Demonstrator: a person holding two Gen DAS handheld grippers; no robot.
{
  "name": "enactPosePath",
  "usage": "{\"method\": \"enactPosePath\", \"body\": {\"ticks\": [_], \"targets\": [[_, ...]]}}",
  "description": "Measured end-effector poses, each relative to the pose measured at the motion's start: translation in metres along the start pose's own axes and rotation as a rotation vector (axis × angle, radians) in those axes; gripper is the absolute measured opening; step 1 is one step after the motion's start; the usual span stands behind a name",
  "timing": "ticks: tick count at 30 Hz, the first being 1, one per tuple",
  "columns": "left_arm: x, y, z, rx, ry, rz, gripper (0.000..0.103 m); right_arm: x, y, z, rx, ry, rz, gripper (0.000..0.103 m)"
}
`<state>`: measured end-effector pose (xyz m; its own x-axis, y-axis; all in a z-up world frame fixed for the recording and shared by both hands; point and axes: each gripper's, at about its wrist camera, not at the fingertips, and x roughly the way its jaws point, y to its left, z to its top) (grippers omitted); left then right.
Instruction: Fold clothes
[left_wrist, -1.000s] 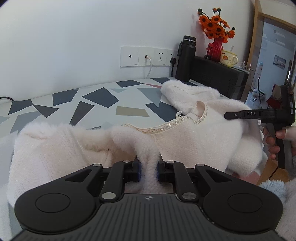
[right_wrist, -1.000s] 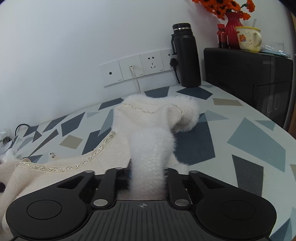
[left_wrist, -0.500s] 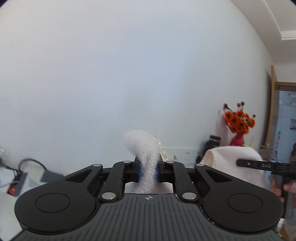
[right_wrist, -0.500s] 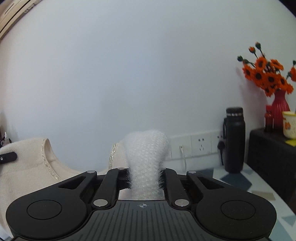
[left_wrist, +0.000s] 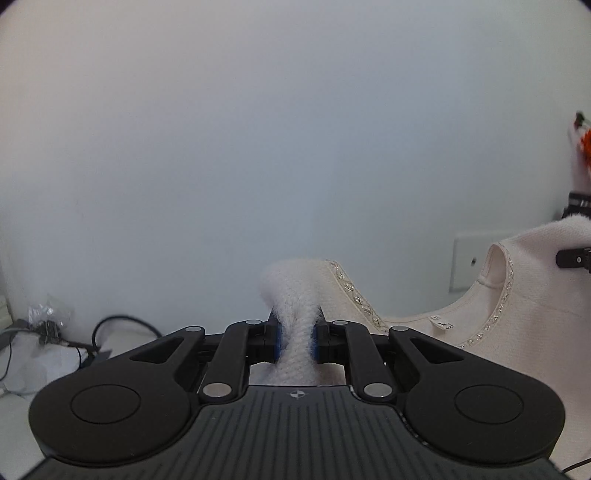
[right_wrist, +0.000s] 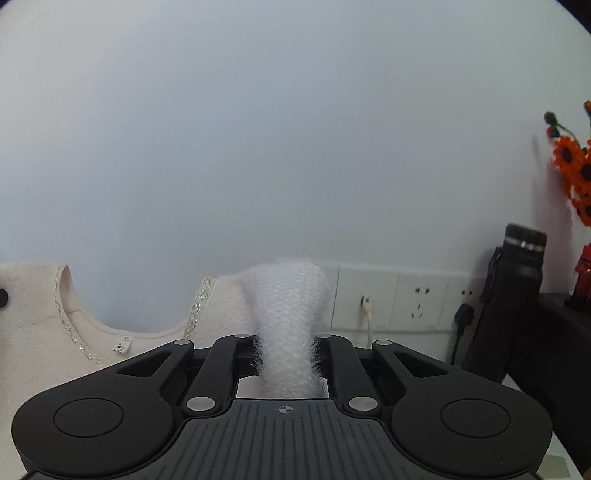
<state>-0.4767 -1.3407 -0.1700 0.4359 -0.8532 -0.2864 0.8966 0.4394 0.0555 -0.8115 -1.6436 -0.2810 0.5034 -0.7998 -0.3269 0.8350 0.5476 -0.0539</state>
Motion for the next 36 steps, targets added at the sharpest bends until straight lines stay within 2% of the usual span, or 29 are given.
{"method": "enactPosePath", "body": {"ticks": [4,6,10,12,13,21,28,36], "targets": [[0.040,-0.015,-0.025,0.045,0.165,-0.014,0.015,0.054,0.011,-0.037,-0.022,0.126,-0.037,0.010],[0.050,-0.021,-0.026,0.082,0.215,-0.020,0.015,0.075,0.014,-0.051,-0.037,0.192,-0.060,0.010],[0.075,-0.030,-0.037,0.121,0.403,-0.163,0.020,0.097,0.015,-0.058,-0.022,0.308,-0.051,0.014],[0.077,-0.038,-0.041,0.135,0.405,-0.156,0.021,0.105,0.020,-0.068,-0.038,0.388,-0.037,0.015],[0.075,-0.040,-0.043,0.148,0.402,-0.148,0.021,0.106,0.023,-0.069,-0.043,0.397,-0.034,0.015],[0.063,-0.036,-0.045,0.162,0.393,-0.103,0.021,0.106,0.035,-0.070,-0.147,0.386,-0.067,0.015],[0.053,-0.038,-0.044,0.161,0.397,-0.106,0.021,0.094,0.039,-0.074,-0.191,0.380,-0.080,0.015],[0.032,-0.045,-0.051,0.172,0.396,-0.114,0.021,0.075,0.024,-0.079,-0.140,0.386,-0.048,0.015]]}}
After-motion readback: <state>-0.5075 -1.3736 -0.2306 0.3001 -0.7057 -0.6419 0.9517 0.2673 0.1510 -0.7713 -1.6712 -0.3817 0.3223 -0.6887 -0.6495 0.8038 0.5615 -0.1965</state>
